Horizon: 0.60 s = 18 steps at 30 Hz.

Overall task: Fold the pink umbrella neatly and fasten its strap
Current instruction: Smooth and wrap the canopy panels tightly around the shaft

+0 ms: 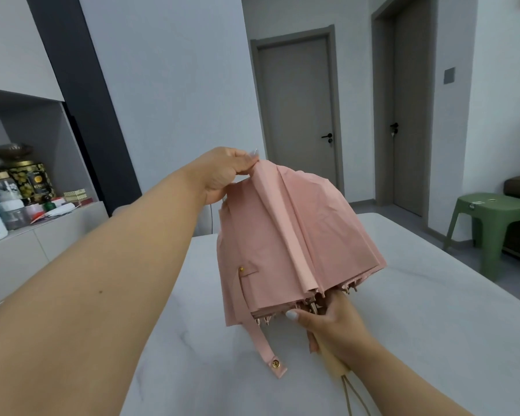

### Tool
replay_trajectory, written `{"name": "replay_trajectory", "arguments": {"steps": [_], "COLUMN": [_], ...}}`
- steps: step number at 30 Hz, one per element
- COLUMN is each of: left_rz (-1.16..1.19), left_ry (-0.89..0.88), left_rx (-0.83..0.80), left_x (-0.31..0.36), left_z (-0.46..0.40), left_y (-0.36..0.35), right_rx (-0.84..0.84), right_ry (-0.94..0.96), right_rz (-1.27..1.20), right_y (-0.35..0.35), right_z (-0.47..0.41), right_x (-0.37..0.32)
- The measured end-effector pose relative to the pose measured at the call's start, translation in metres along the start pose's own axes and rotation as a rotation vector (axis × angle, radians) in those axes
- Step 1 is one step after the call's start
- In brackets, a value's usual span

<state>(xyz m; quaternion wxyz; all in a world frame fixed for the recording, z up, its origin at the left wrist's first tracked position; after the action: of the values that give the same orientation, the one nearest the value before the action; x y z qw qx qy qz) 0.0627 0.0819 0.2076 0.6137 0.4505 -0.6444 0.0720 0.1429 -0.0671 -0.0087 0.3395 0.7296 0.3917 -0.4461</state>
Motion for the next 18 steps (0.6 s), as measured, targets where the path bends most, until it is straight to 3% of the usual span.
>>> {"name": "replay_trajectory", "arguments": {"steps": [6,13,18], "left_rz": [0.161,-0.254,-0.374], "left_ry": [-0.068,0.001,0.018], "left_rx": [0.000,0.017,0.119], "left_x": [0.005,0.015,0.009], "left_z": [0.004,0.011,0.008], "left_y": [0.005,-0.008,-0.001], "right_rx": [-0.009,-0.001,-0.014], "right_ry": [-0.041,-0.025,0.014], "right_rz": [-0.013,0.001,-0.015], "right_y": [-0.002,-0.001,-0.003], "right_z": [0.000,0.000,0.001], "right_x": [0.007,0.006,0.000]}}
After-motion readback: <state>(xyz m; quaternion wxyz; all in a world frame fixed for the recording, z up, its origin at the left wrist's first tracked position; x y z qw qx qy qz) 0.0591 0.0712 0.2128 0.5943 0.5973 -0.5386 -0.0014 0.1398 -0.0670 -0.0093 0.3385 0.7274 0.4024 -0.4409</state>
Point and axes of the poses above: each hand's wrist, its own z-axis away from the middle knuckle, its own y-axis out of the back of the hand, x = y × z, the point moved 8 cm from there along -z, towards the middle knuckle, and after that the axes turned 1 degree about -x, right-handed, at the moved point
